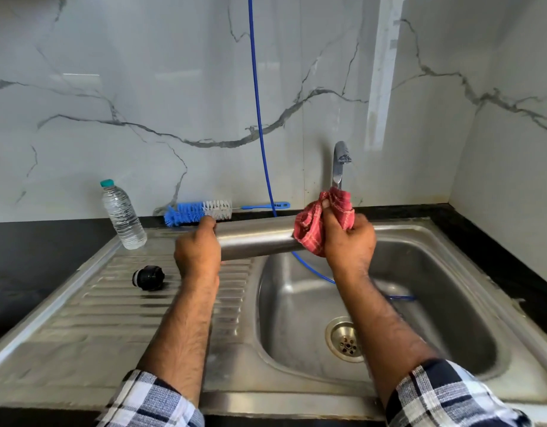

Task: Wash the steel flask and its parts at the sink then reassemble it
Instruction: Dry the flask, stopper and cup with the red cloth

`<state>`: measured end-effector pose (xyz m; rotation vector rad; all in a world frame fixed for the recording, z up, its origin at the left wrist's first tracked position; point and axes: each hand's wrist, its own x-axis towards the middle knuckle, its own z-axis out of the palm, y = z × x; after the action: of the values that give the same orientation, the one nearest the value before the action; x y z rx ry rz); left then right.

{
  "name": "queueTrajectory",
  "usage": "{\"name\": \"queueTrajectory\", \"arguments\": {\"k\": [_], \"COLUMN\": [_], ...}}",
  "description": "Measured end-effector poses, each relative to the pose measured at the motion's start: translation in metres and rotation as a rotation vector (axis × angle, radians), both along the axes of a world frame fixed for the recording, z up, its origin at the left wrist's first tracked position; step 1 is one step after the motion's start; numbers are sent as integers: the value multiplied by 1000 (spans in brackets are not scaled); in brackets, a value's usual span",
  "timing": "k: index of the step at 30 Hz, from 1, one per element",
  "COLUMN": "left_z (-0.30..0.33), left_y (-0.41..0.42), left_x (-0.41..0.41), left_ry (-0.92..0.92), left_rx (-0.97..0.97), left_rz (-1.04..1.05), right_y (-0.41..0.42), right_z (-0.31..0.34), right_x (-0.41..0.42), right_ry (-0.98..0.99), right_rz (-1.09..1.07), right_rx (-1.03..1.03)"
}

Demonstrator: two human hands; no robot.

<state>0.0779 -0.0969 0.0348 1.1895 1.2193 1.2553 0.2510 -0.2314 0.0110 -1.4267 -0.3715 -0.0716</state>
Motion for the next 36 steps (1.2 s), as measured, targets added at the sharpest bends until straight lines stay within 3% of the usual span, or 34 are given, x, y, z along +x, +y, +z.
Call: {"name": "queueTrajectory", "arguments": {"k": [2, 4, 7, 9, 12, 15, 17, 19, 21, 24, 27, 29, 32, 33, 36], "left_z": [4, 6, 9, 10, 6, 0, -3, -5, -3, 3, 6, 5, 9, 8, 3], "left_y": [-8, -11, -5, -1, 22, 38, 37, 31, 25, 10, -1, -1, -10, -12, -11], "left_x": [1, -2, -10, -13, -15, -19, -19, -16, -12, -13, -18, -17, -5, 0, 7], "left_ry": [147, 228, 203, 201, 299, 136, 61, 35, 106, 278, 198, 153, 193, 238, 280], "left_rx": [273, 481, 691, 725, 379, -26, -166, -177, 10, 520, 962, 1044, 798, 687, 427], "left_rz": [122, 212, 235, 199, 180, 38, -86, -91, 32, 148, 68, 27, 57, 73, 95], "right_y": [1, -3, -8, -11, -14, -14, -15, -15, -16, -14, -13, -15, -17, -16, -6], "right_z": [-1, 2, 7, 8, 4, 4, 10, 13, 11, 8, 4, 5, 18, 17, -1], "right_x": [7, 14, 27, 30, 26, 24, 20, 20, 20, 20, 16, 14, 9, 7, 4], "right_ry": [111, 220, 381, 410, 169, -78, -144, -68, 61, 258, 481, 530, 590, 539, 175], "right_rz": [84, 240, 412, 502, 585, 620, 647, 634, 576, 522, 489, 469, 629, 666, 449], "right_rx": [-54, 42, 110, 87, 18, 75, 167, 205, 163, 24, -113, -2, 598, 650, 284]}}
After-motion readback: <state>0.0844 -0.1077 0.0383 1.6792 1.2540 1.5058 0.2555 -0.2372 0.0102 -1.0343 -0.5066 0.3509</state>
